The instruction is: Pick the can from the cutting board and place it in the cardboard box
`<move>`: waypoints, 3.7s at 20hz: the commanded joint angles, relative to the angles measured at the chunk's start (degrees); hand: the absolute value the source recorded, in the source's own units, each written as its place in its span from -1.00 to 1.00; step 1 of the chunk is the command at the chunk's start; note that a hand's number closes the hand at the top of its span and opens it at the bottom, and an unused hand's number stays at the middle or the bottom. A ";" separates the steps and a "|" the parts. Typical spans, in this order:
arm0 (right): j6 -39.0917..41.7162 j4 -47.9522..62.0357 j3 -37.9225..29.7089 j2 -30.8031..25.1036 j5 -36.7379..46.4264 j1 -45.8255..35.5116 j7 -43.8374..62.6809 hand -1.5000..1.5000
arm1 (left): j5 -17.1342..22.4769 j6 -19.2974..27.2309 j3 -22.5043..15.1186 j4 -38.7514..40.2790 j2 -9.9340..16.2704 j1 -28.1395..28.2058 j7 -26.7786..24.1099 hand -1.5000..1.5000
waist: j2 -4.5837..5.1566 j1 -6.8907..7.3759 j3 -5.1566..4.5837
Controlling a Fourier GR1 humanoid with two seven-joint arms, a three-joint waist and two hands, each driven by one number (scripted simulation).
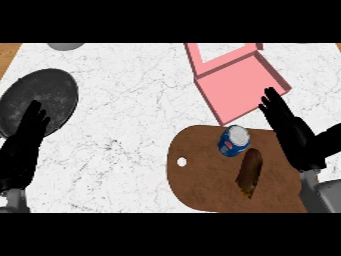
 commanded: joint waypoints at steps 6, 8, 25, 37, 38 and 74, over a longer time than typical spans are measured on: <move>30.40 -0.24 8.07 -2.20 -6.89 -11.02 -3.21 -1.00 | -12.59 0.21 -0.10 4.27 10.82 -2.32 -1.96 0.00 | -0.61 3.90 -0.44; 27.63 -6.77 9.28 -13.61 13.39 -18.40 -9.35 -1.00 | -10.21 -1.08 -1.33 4.51 8.77 -1.20 -0.41 0.00 | -3.61 3.95 -1.24; 38.05 20.69 16.17 -18.79 35.21 -26.21 -53.63 -1.00 | -13.71 -1.63 -0.78 14.14 10.01 -6.47 -5.55 0.00 | -0.51 3.76 -0.78; 31.96 34.04 32.88 -12.34 54.37 -40.28 -57.04 -1.00 | -16.43 1.07 -2.22 15.45 6.50 -6.17 -5.92 0.00 | -1.49 2.34 -0.95; 35.51 35.12 32.42 -14.14 53.39 -42.71 -59.46 -1.00 | -14.63 -0.97 -0.09 14.34 9.00 -8.41 -2.84 0.00 | -1.63 2.11 -0.95; 33.22 30.51 35.68 -7.32 64.41 -39.88 -55.04 -1.00 | -18.17 -1.76 4.38 19.43 5.97 -6.37 -7.47 0.00 | -2.40 -0.86 -1.03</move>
